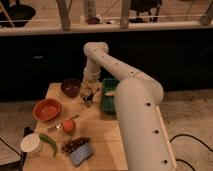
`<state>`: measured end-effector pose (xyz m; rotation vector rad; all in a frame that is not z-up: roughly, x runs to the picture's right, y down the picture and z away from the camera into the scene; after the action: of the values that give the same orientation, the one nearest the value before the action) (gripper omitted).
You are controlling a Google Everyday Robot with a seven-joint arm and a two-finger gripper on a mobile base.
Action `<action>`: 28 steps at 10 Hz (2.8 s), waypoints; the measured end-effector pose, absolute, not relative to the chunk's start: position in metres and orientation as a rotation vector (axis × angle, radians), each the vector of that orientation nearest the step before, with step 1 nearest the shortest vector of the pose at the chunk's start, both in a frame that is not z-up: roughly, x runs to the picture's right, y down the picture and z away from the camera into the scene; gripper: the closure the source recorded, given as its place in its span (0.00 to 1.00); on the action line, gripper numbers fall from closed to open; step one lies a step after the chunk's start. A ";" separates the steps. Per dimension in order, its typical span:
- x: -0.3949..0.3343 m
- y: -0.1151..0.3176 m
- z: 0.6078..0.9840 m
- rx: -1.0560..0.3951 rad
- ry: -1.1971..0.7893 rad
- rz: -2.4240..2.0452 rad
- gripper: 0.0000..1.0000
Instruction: Place eraser in metal cup
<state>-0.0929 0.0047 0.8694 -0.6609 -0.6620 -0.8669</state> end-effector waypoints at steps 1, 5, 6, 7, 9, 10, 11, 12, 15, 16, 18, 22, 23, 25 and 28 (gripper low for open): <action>-0.094 0.005 0.869 -0.658 -0.663 -0.870 0.54; -0.099 0.003 0.869 -0.645 -0.673 -0.885 0.20; -0.100 0.003 0.869 -0.643 -0.676 -0.886 0.20; -0.101 0.002 0.869 -0.641 -0.679 -0.887 0.20; -0.102 0.002 0.869 -0.639 -0.683 -0.887 0.20; -0.102 0.002 0.869 -0.640 -0.684 -0.886 0.20; -0.102 0.002 0.868 -0.641 -0.686 -0.886 0.20; -0.102 0.002 0.868 -0.641 -0.687 -0.886 0.20; -0.100 0.001 0.868 -0.648 -0.689 -0.879 0.20; -0.098 0.001 0.868 -0.651 -0.687 -0.877 0.20; -0.098 -0.001 0.868 -0.649 -0.691 -0.877 0.20; -0.096 -0.002 0.867 -0.647 -0.696 -0.878 0.20; -0.096 -0.002 0.867 -0.647 -0.696 -0.877 0.20; -0.096 -0.002 0.867 -0.647 -0.696 -0.877 0.20; -0.095 -0.003 0.868 -0.647 -0.695 -0.877 0.20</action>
<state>-0.0950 -0.0025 0.8676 -0.6473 -0.6949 -0.8766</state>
